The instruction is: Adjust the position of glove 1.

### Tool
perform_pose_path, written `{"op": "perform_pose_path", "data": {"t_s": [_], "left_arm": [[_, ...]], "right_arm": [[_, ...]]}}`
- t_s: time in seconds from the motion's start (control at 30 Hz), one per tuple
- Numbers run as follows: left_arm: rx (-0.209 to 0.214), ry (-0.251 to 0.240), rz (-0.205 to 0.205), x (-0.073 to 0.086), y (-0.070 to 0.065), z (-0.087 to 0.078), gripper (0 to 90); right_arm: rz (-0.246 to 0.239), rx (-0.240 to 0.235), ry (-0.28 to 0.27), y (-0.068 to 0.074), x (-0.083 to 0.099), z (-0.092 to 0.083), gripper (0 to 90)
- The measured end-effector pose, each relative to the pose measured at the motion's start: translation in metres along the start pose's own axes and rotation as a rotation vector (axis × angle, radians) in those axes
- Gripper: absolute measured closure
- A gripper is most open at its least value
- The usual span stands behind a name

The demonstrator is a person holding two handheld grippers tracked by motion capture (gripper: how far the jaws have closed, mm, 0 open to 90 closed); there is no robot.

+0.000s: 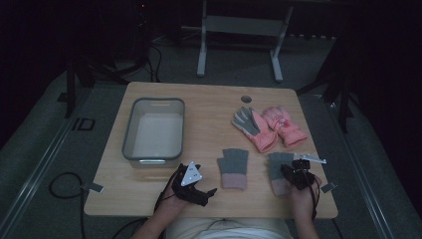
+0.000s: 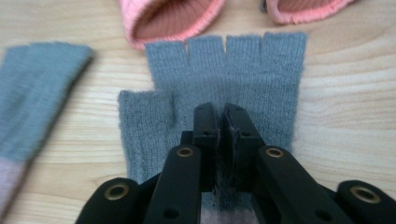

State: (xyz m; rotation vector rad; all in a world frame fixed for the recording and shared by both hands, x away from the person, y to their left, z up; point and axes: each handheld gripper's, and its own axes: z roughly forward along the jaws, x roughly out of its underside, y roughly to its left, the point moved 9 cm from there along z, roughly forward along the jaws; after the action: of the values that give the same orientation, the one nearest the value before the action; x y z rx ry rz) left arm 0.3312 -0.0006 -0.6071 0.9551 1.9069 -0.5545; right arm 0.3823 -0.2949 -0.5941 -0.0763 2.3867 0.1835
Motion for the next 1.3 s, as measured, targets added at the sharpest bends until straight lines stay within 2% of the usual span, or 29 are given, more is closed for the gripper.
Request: {"op": "perform_pose_path", "data": {"t_s": [0.13,0.17,0.27,0.33,0.43,0.5,0.6,0.67,0.7,0.77,0.8,0.87,0.97,1.1,1.3], "left_arm": [[0.001,0.003,0.002,0.0,0.0,0.0,0.4],[0.002,0.002,0.002,0.0,0.0,0.0,0.4],[0.004,0.002,0.001,0.0,0.0,0.0,0.4],[0.004,0.0,0.001,0.0,0.0,0.0,0.4],[0.006,0.0,0.0,0.0,0.0,0.0,0.4],[0.01,0.003,-0.002,0.0,0.0,0.0,0.4],[0.007,0.001,-0.003,0.0,0.0,0.0,0.4],[0.006,-0.002,-0.003,0.0,0.0,0.0,0.4],[0.004,0.0,-0.004,0.0,0.0,0.0,0.4],[0.004,0.0,-0.005,0.0,0.0,0.0,0.4],[0.003,0.0,-0.004,0.0,0.001,0.0,0.4],[0.002,-0.001,-0.005,0.0,0.001,0.0,0.4],[0.002,-0.001,-0.008,0.0,0.001,0.0,0.4],[0.0,-0.003,-0.009,0.0,0.001,0.0,0.4],[0.001,-0.002,-0.007,0.0,0.001,0.0,0.4]], "right_arm": [[0.023,0.021,0.019,-0.006,0.008,0.011,78.9],[0.025,0.021,0.008,-0.007,0.008,0.012,78.3],[0.016,0.027,0.005,-0.007,0.007,0.013,76.6],[0.015,0.018,0.01,-0.007,0.006,0.012,73.1],[-0.012,0.003,0.004,-0.008,-0.001,0.007,71.1],[-0.046,0.008,0.0,-0.011,-0.006,0.004,70.6],[-0.101,-0.043,0.005,-0.011,-0.013,0.001,68.5],[-0.167,-0.104,0.01,-0.01,-0.015,0.0,67.1],[-0.181,-0.105,0.016,-0.011,-0.016,0.0,67.1],[-0.24,-0.169,0.022,-0.012,-0.018,-0.002,67.1],[-0.254,-0.186,0.022,-0.012,-0.019,-0.003,67.1],[-0.322,-0.221,0.032,-0.014,-0.019,-0.005,66.1],[-0.391,-0.262,0.046,-0.014,-0.019,-0.007,65.5],[-0.48,-0.279,0.067,-0.014,-0.015,-0.006,64.1],[-0.486,-0.266,0.094,-0.018,-0.001,0.002,64.3]]}}
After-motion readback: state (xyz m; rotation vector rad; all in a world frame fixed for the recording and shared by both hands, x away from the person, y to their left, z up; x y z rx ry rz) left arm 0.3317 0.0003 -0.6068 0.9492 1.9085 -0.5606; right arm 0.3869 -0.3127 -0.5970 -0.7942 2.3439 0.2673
